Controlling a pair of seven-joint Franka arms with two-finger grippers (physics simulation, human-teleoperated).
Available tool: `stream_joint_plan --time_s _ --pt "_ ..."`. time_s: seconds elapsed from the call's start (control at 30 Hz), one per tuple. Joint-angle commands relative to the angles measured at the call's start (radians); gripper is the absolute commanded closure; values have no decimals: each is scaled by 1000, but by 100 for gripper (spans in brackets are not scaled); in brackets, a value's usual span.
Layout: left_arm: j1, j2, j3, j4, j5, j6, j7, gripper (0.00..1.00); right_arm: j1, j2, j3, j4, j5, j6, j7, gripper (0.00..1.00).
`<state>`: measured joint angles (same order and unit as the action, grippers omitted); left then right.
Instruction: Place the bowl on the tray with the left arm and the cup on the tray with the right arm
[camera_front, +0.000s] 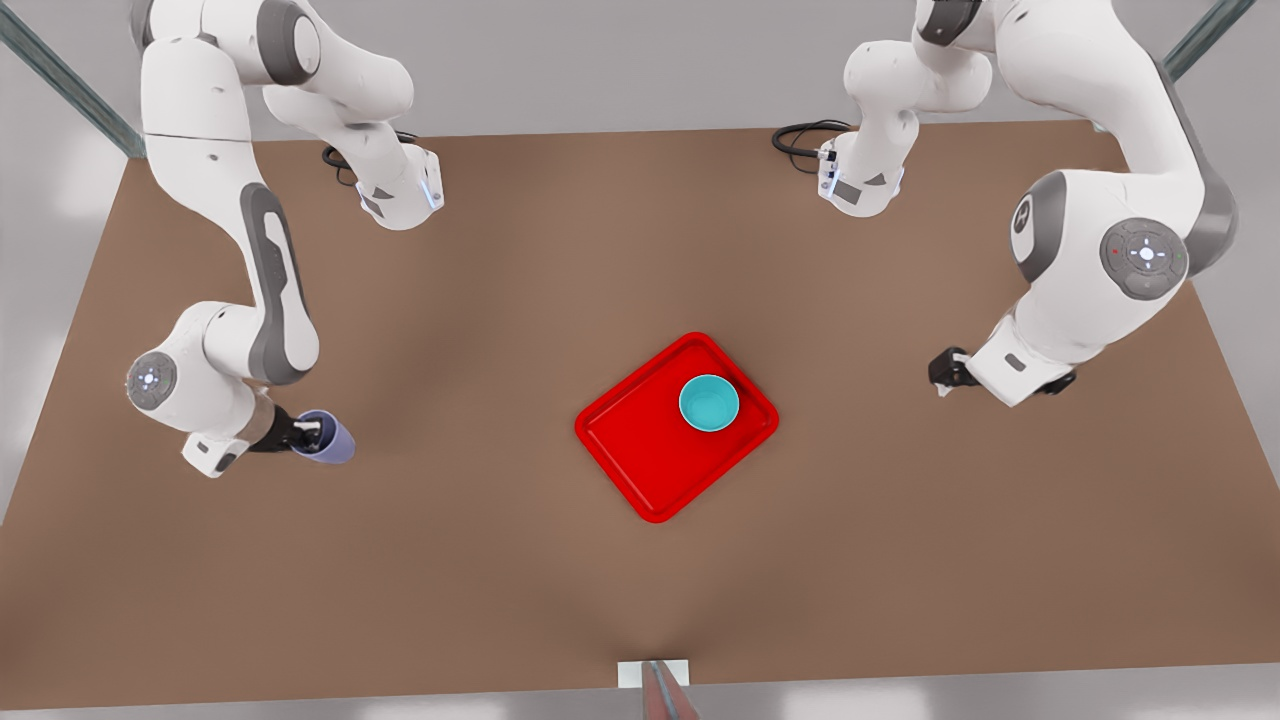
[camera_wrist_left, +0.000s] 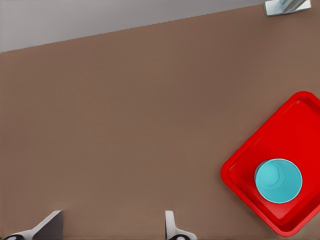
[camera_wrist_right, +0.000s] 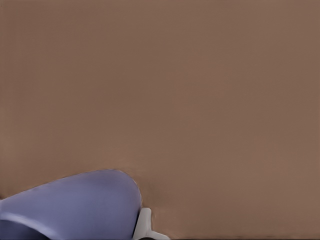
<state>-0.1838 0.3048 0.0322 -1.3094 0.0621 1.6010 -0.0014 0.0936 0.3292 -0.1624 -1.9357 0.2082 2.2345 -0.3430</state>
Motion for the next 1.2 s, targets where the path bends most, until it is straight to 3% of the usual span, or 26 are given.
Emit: stream_joint_plan --time_s 0.0,0.2,0.27,0.33,0.47,0.73,0.97,1.17 --pt "0 0 0 -1 39 -1 -2 0 9 -1 1 0 -10 1 24 79" --pt "0 19 0 -1 31 -1 -8 0 239 -15 4 11 -10 -1 387 79" --pt "0 23 0 -2 30 -1 -6 0 278 -9 49 12 -10 1 525 79" --pt "0 23 0 -2 30 -1 -5 0 285 22 165 64 -15 4 756 79" --pt "0 30 0 -2 31 -1 -2 0 370 125 188 195 -15 17 987 79" --pt "0 33 2 -4 31 -1 -3 0 413 248 184 325 -10 37 1073 79" --pt "1 37 11 -5 31 -1 0 0 414 413 182 552 -13 34 1113 79" --pt "1 30 28 -4 28 -52 0 0 497 442 185 561 -13 63 1253 79"
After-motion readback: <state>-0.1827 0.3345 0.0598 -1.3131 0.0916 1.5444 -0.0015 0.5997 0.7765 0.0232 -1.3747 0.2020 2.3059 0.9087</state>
